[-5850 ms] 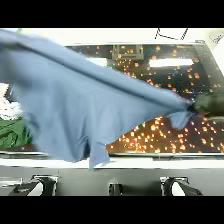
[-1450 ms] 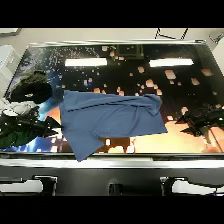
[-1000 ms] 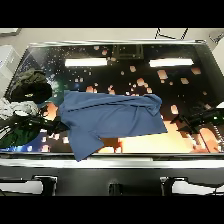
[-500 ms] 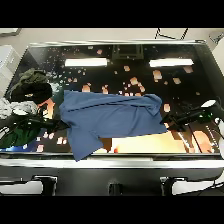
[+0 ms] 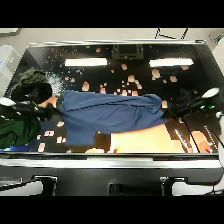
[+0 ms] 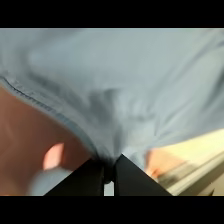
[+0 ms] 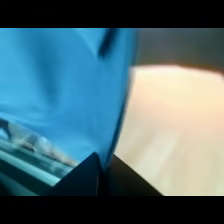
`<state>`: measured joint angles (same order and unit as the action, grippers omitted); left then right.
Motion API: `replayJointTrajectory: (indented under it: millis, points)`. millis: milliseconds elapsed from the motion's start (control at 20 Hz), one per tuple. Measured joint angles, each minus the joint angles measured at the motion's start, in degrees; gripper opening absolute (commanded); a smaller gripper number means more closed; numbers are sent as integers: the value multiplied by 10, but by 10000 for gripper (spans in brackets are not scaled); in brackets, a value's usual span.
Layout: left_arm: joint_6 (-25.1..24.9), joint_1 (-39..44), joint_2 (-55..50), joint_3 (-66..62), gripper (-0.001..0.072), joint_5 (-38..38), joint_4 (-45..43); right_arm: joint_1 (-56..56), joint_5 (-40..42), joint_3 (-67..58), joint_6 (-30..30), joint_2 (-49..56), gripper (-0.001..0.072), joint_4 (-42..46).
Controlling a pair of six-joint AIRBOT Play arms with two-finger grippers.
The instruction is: Fold the clothes and pants, and hang the long-sleeved shirts on hangers.
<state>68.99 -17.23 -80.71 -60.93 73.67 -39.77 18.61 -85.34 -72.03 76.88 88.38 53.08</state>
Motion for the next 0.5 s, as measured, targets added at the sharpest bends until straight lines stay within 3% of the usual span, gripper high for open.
replayJointTrajectory:
  millis: [250, 500]
  points:
    - [0, -33, 107, -290, 26, 0, 65, -2, 34, -223, -6, -136, 40, -22]
    - [3, -54, 234, -516, 25, -33, 80, -2, 99, -378, 26, -292, 39, 27]
